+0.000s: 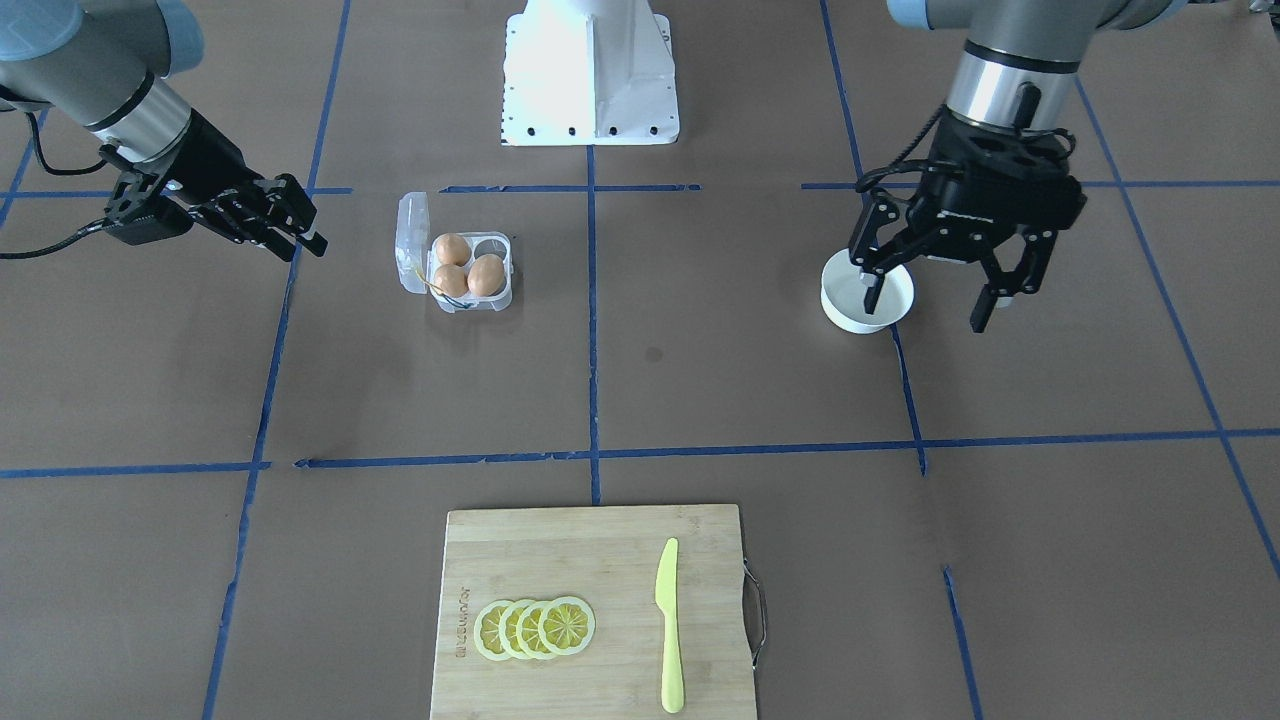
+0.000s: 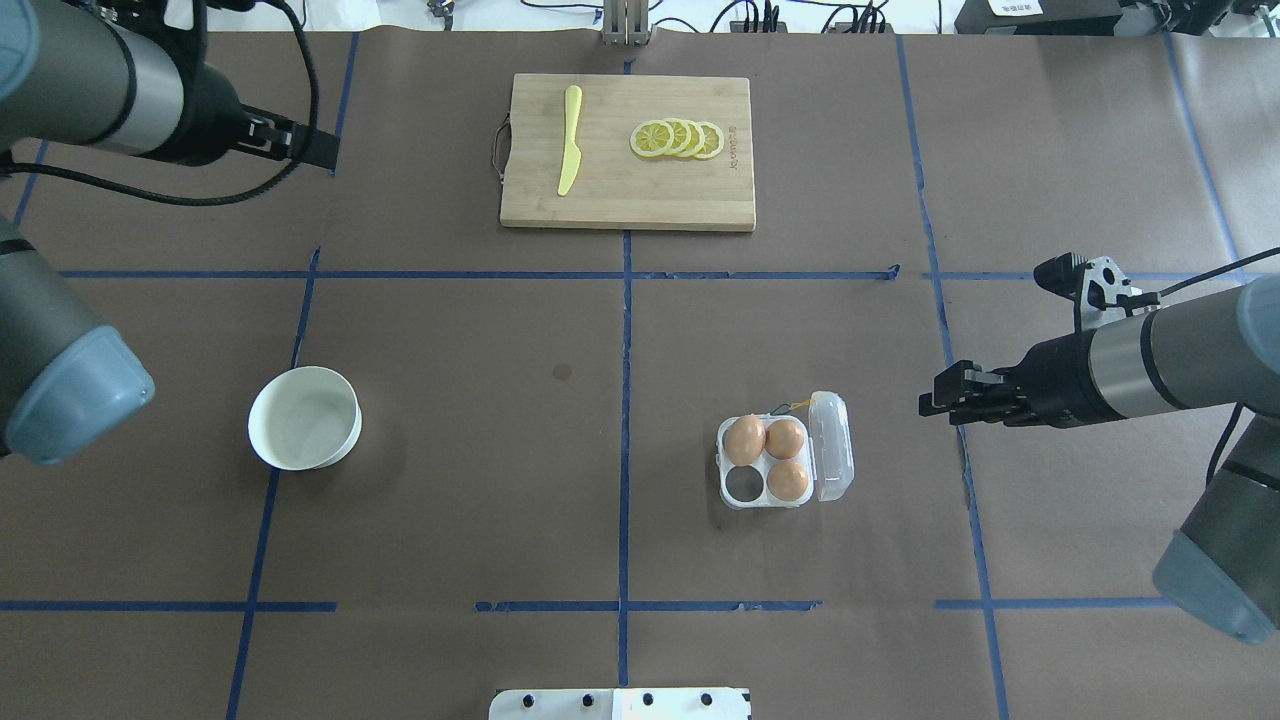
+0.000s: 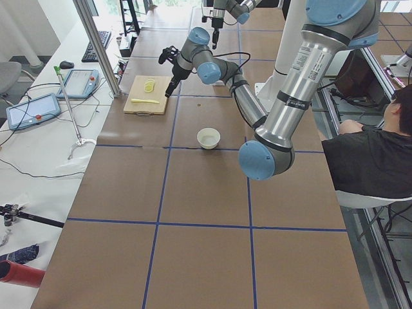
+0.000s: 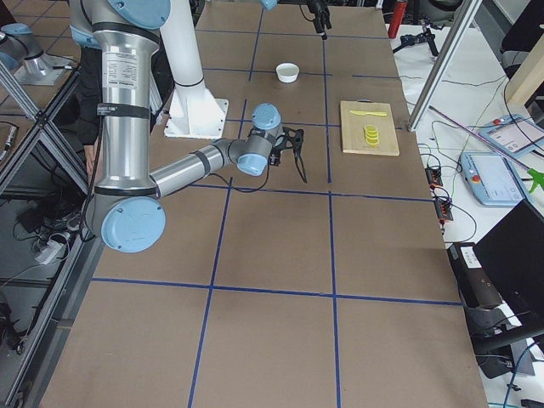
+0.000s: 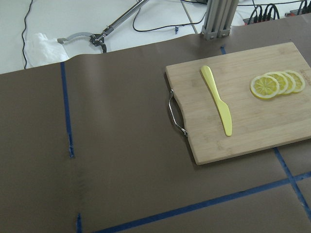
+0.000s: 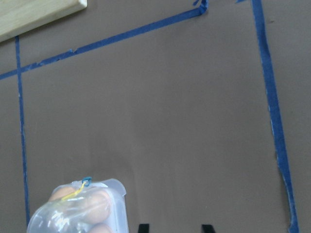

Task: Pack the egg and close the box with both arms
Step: 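Raise the left arm away while the right gripper moves toward the carton lid, then push the open lid over the eggs with the right gripper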

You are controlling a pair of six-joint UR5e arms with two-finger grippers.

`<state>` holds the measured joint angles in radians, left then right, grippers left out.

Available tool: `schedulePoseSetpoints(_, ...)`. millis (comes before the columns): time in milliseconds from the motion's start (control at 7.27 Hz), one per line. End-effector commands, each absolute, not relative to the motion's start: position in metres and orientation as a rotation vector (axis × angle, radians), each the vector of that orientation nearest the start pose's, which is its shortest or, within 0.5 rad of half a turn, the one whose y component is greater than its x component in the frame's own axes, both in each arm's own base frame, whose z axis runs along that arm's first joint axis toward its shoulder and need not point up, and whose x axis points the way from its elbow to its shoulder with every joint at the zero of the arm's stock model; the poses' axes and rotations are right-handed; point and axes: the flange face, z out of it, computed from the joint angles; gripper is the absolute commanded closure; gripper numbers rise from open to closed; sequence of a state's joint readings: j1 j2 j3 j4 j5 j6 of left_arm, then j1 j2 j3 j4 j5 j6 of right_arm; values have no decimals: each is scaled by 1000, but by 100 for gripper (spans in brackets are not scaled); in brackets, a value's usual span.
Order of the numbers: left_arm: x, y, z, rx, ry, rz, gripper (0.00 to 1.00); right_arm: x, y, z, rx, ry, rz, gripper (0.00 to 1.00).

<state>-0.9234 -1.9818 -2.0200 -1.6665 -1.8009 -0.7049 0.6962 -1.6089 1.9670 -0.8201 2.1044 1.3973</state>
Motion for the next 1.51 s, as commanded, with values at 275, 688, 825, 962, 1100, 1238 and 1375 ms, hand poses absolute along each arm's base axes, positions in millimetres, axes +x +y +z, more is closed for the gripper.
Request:
schedulePoseSetpoints(275,202,-534,240,637,724,92,0,-378,-342,361,-19,-1229,62,100)
schedulePoseSetpoints(688,199,-533,251,624,714,93,0,-463,-367,293,5,-1277,63,100)
schedulePoseSetpoints(825,199,-533,253,626,708,104,0,-481,-373,249,-15,-1258,78,100)
schedulePoseSetpoints(962,200,-534,254,623,708,106,0,-489,-374,227,-15,-1262,74,100)
schedulePoseSetpoints(1100,200,-534,266,604,697,102,0,-488,-373,218,-10,-1277,67,100)
schedulePoseSetpoints(1238,198,-531,276,605,682,134,0,-489,-374,202,1,-1298,61,32)
schedulePoseSetpoints(1375,196,-527,289,604,658,186,0,-484,-375,190,37,-1318,75,0)
